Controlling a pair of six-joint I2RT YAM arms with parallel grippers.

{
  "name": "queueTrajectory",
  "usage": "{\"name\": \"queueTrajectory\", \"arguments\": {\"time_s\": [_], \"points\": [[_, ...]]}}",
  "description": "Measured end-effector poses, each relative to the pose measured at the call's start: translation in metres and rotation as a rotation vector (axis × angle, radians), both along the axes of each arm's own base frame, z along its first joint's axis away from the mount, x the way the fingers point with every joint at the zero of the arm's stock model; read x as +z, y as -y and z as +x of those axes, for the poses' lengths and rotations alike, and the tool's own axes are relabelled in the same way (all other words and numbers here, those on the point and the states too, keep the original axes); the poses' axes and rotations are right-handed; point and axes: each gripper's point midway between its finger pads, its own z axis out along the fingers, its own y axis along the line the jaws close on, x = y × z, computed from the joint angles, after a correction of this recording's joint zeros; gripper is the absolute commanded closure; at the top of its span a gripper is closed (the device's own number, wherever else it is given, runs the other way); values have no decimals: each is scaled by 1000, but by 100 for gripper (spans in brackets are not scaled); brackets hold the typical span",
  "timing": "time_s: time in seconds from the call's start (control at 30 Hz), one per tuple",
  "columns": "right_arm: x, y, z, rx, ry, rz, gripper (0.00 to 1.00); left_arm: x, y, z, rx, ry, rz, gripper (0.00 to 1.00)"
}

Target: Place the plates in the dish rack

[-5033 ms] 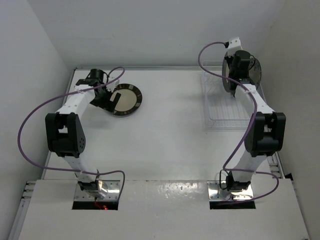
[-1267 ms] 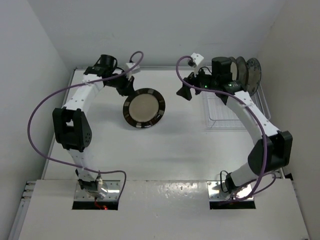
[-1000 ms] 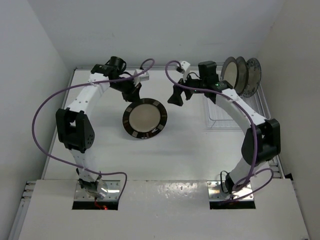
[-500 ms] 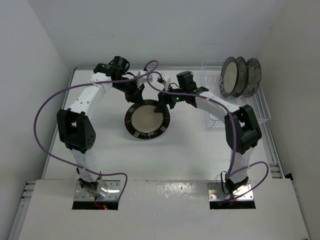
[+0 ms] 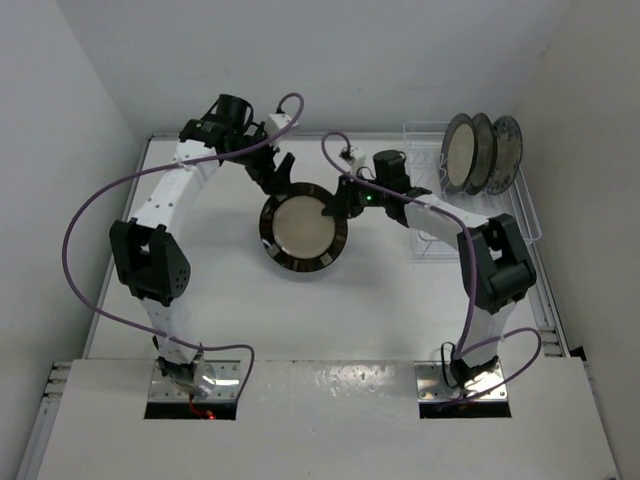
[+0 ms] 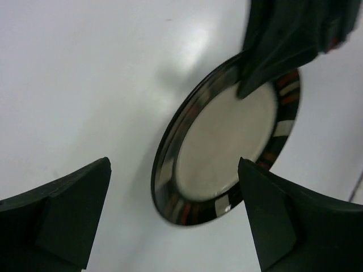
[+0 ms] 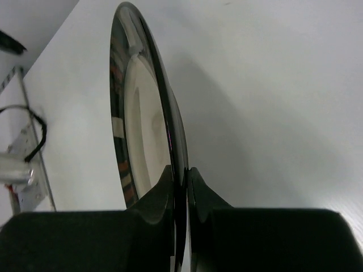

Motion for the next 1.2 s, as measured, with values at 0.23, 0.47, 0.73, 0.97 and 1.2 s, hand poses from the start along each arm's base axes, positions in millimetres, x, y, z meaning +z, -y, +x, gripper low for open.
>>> {"name": "queueTrajectory", "arguments": {"time_s": [0.23, 0.47, 0.73, 0.97, 1.2], "points": [[40, 76, 56, -370, 57, -36, 100, 45, -72, 69, 472, 117, 47, 1], [129, 175, 113, -775, 296, -165, 100, 53, -157, 94, 776, 150, 67, 1], [212, 287, 142, -1161, 657, -494, 100, 13, -155, 80, 776, 38, 91, 1], [189, 333, 161, -1268, 706, -738, 100, 13, -155, 80, 771, 32, 79, 1], [131, 349, 166, -1250, 622, -862, 100, 5, -157, 77, 771, 11, 82, 1]]}}
